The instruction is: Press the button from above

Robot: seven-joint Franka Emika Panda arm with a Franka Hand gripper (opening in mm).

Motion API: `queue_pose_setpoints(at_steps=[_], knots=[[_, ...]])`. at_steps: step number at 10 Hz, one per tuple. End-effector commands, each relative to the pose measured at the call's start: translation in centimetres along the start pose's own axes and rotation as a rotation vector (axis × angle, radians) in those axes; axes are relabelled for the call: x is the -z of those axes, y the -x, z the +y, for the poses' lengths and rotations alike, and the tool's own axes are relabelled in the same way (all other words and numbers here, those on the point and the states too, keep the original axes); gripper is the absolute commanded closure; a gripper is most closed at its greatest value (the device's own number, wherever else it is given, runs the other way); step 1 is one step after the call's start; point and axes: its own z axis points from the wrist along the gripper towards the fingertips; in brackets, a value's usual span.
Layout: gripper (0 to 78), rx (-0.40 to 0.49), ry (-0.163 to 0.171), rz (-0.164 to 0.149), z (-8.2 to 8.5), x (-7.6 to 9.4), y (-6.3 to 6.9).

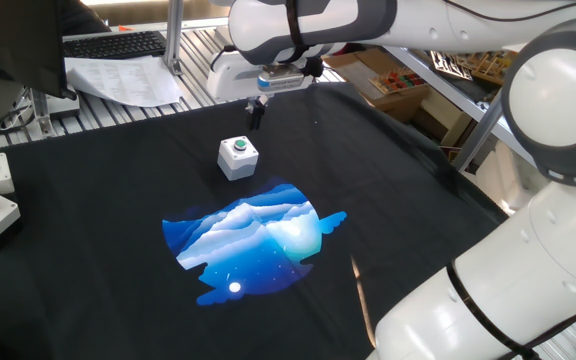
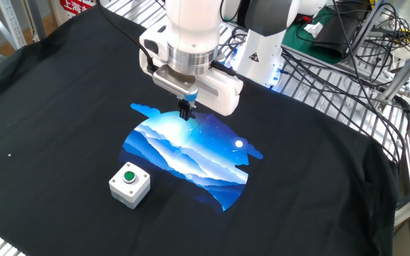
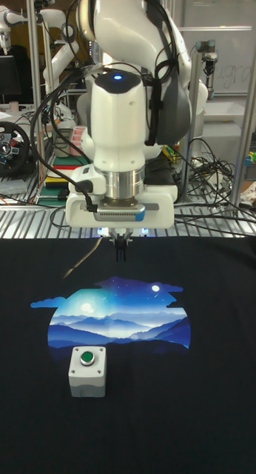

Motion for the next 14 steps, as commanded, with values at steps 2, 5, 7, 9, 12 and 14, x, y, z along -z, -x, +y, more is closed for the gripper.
queue_pose_setpoints(at_steps=[2,5,7,9,12,14], knots=[[77.6,-0.069,-0.012,0.013,0.03,0.02,-0.01],[77.6,-0.064,-0.003,0.012,0.03,0.03,-0.02],[77.6,-0.064,-0.001,0.012,0.04,0.02,-0.02],[77.6,-0.062,0.0,0.012,0.04,0.02,-0.01],[77.6,-0.061,0.0,0.012,0.1,-0.07,0.05],[77.6,-0.059,-0.001,0.013,0.1,-0.07,0.05]])
